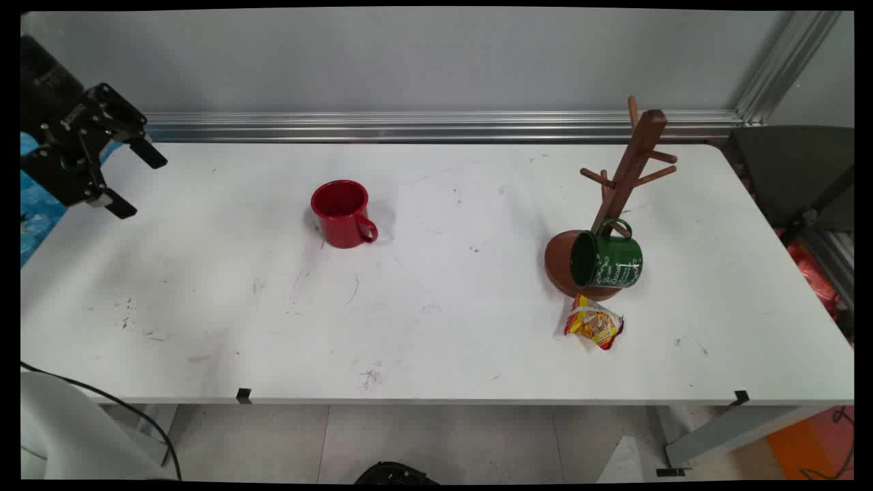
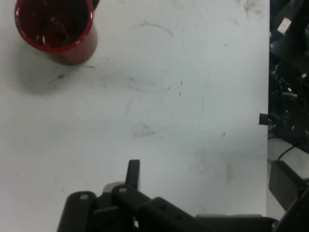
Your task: Pick up the green mug from the rack, then place the picked object on the table
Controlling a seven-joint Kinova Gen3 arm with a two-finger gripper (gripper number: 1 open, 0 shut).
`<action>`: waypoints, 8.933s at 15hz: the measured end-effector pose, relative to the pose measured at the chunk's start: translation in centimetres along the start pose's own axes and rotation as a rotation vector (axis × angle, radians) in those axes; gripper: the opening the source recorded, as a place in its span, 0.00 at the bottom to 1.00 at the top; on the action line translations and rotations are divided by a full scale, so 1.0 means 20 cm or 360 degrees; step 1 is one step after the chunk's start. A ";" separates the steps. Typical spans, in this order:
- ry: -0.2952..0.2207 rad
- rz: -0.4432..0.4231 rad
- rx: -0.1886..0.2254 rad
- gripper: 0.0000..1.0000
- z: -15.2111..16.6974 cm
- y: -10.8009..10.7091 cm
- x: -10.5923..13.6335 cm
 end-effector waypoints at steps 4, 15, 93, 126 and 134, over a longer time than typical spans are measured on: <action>0.0067 -0.0043 0.0013 1.00 -0.02 -0.02 0.03; 0.0392 -0.0286 -0.0050 1.00 0.10 -0.01 0.49; 0.0893 -0.0906 -0.0366 0.00 1.84 0.11 1.71; 0.0617 -0.0524 -0.0277 0.00 1.19 0.34 1.31; 0.0366 -0.0387 -0.0010 0.00 0.87 0.24 1.16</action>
